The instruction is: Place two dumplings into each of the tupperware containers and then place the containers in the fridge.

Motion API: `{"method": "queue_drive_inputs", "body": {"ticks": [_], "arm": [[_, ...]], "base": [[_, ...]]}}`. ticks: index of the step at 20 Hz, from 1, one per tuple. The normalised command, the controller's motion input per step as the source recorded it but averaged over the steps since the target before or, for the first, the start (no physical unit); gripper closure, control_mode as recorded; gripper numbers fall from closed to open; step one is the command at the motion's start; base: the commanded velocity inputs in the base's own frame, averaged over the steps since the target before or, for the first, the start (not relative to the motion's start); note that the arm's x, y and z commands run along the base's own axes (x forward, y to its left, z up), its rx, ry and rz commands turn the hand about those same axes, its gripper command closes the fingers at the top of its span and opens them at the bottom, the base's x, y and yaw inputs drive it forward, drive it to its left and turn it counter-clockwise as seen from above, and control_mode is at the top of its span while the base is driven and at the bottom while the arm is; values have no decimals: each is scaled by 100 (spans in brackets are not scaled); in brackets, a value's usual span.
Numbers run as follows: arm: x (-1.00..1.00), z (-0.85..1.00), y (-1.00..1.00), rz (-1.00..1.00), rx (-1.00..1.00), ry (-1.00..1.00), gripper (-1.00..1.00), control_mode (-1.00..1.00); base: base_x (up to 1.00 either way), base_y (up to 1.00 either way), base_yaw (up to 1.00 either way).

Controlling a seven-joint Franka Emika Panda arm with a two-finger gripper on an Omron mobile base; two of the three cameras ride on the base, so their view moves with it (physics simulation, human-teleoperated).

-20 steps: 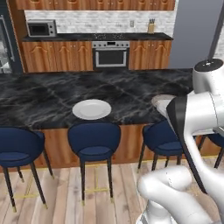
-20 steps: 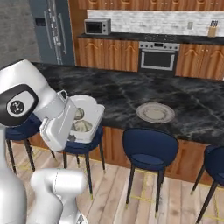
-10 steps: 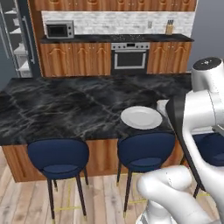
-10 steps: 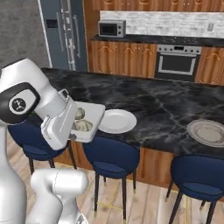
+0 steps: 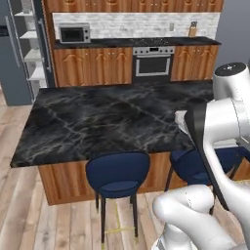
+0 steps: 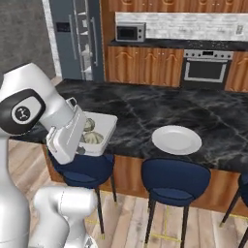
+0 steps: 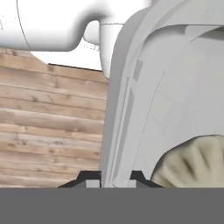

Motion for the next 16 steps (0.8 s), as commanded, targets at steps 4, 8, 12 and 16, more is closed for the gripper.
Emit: {"method": "queue_drive_inputs", "body": {"ticks": [4, 8, 12, 16], "arm": [[0, 0, 0, 0, 0, 0, 100, 100], [0, 0, 0, 0, 0, 0, 100, 100], [0, 0, 0, 0, 0, 0, 100, 100], [0, 0, 0, 0, 0, 0, 100, 100]], "base": [[0, 100, -19], [6, 100, -17], [23, 100, -15], [36, 100, -13]]}}
